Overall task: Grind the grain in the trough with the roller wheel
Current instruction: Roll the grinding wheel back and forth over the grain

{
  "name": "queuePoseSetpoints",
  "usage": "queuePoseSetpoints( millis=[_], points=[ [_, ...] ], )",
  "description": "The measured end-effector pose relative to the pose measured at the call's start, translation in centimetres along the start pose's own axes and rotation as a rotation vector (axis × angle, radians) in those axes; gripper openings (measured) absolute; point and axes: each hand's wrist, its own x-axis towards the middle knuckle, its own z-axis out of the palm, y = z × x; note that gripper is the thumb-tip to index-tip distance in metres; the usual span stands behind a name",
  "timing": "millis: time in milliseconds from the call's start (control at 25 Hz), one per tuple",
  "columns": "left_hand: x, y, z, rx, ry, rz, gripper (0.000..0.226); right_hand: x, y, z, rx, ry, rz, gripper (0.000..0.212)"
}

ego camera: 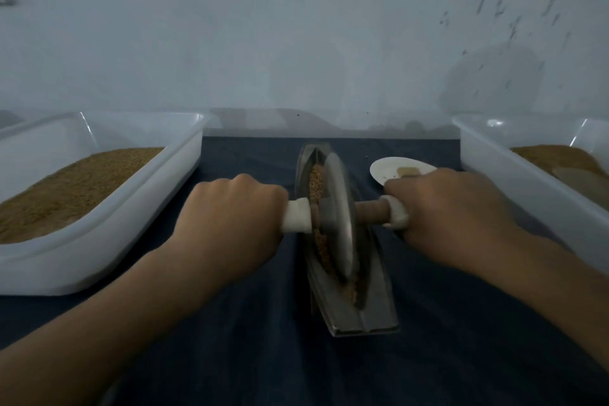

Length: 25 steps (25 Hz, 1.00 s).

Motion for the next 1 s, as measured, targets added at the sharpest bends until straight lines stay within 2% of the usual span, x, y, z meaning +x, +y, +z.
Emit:
queuePoseSetpoints(
  millis=[40, 120, 200, 280, 320, 400, 480, 600, 640, 680, 760, 840, 920, 1000],
  points=[
    [-0.3, -0.1, -0.6, -0.005, 0.046, 0.015, 0.059, -0.7, 0.3, -0.1, 0.042, 0.032, -0.021, 0.024],
    [0.4, 0.2, -0.2, 0.008, -0.005, -0.027, 0.053, -0.3, 0.3, 0.2, 0.03, 0.022, 0.002, 0.024],
    [2.2, 0.6, 1.3, 0.094, -0.08, -0.107, 0.033, 2.3, -0.4, 1.2, -0.061, -0.044, 0.104, 0.026],
    [5.6, 0.3, 1.9, 0.084, -0.136, -0.169, 0.009, 5.1, -0.6, 2.6, 0.043, -0.133, 0.214, 0.022],
    [6.8, 0.0, 2.0, 0.076, -0.18, -0.167, 0.006, 6.0, -0.5, 3.0, 0.075, -0.18, 0.234, 0.02],
    [7.0, 0.0, 1.6, 0.068, -0.215, -0.133, 0.008, 5.8, 0.0, 2.8, 0.084, -0.228, 0.228, 0.019],
    [4.4, 0.2, 1.0, 0.062, -0.151, -0.1, 0.008, 3.1, 0.3, 2.2, 0.024, -0.147, 0.134, 0.022],
    [0.0, 0.4, -0.6, 0.049, 0.038, 0.019, 0.04, -1.0, 0.6, 0.1, 0.075, 0.004, -0.005, 0.016],
    [0.0, 0.2, -0.8, 0.046, 0.073, 0.019, 0.045, -1.3, 0.7, -0.1, 0.087, 0.023, -0.022, 0.014],
    [0.4, 0.2, -0.5, 0.041, 0.038, -0.007, 0.047, -1.0, 0.7, 0.0, 0.052, 0.019, -0.013, 0.015],
    [1.7, 0.4, 1.2, 0.073, -0.073, -0.097, 0.037, 1.4, 0.0, 1.1, -0.063, -0.031, 0.064, 0.021],
    [4.9, 0.3, 2.4, 0.041, -0.123, -0.199, 0.014, 5.1, -0.6, 1.9, -0.023, -0.126, 0.171, 0.018],
    [6.7, -0.1, 3.1, -0.017, -0.214, -0.24, 0.014, 7.5, -0.4, 2.1, -0.005, -0.207, 0.18, 0.006],
    [5.5, -0.1, 2.9, -0.026, -0.2, -0.213, 0.01, 6.5, 0.0, 1.5, -0.016, -0.222, 0.137, 0.009]
  ],
)
